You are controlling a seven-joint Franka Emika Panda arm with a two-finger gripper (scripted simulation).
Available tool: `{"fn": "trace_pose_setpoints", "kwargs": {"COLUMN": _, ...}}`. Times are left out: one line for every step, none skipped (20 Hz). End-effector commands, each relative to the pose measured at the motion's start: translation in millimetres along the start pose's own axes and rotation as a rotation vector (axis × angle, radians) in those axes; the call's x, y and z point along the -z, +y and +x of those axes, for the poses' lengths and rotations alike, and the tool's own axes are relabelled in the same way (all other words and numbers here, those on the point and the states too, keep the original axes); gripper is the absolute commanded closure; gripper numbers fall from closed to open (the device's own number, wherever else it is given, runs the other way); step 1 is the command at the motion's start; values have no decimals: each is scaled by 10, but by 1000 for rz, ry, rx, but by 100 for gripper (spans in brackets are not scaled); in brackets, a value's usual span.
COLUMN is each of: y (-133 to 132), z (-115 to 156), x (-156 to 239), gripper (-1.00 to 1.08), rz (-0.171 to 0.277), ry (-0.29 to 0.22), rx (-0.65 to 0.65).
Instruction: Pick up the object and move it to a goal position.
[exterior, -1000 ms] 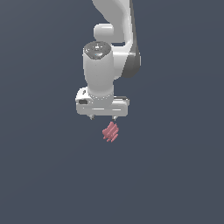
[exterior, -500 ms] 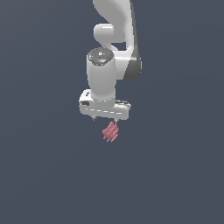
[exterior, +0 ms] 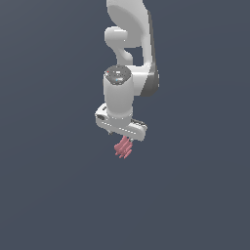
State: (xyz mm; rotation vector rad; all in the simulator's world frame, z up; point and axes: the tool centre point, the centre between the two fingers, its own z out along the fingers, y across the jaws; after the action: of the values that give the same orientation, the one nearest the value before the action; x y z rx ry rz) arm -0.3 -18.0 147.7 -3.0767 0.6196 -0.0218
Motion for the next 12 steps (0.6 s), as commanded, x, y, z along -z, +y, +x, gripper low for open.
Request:
{"fn": "trace_pose_setpoints", "kwargs": {"y": -20, "z": -37, "x": -83, "gripper": -92, "rz": -1, "ry": -3, "rx": -62}}
{"fn": "trace_pose_setpoints", "kwargs": {"y": -26, "z": -51, "x": -112, "gripper": -92, "rz": -2, "ry": -4, "rx": -84}}
{"fn": "trace_pose_setpoints", "kwargs": {"y": -32, "z": -64, "x": -139, "gripper": -92, "rz": -2, "ry": -5, "rx": -104}}
{"fn": "trace_pose_setpoints", "kwargs": {"y": -38, "z": -76, "x": -165, "gripper": -92, "rz": -3, "ry": -6, "rx": -123}}
{"fn": "trace_pose_setpoints", "kwargs": {"y": -43, "z": -87, "x": -189, "gripper": -92, "rz": -3, "ry": -7, "rx": -141}}
{"fn": "trace_pose_setpoints", "kwargs": {"y": -47, "z": -98, "x": -211, "gripper": -92, "rz": -4, "ry": -8, "rx": -157}}
{"fn": "trace_pose_setpoints", "kwargs": {"y": -51, "z": -108, "x": -231, "gripper": -92, "rz": -4, "ry": -9, "rx": -172}}
{"fn": "trace_pose_setpoints", "kwargs": {"y": -55, "z": -116, "x": -249, "gripper": -92, "rz": -5, "ry": -9, "rx": -186}}
{"fn": "trace_pose_setpoints", "kwargs": {"y": -58, "z": -125, "x": -265, "gripper": -92, "rz": -5, "ry": -10, "rx": -199}}
{"fn": "trace_pose_setpoints", "kwargs": {"y": -61, "z": -132, "x": -280, "gripper": -92, "rz": -6, "ry": -10, "rx": -210}}
{"fn": "trace_pose_setpoints", "kwargs": {"y": -63, "z": -138, "x": -293, "gripper": -92, "rz": -6, "ry": -11, "rx": -220}}
{"fn": "trace_pose_setpoints", "kwargs": {"y": -65, "z": -144, "x": -304, "gripper": -92, "rz": -6, "ry": -11, "rx": -228}}
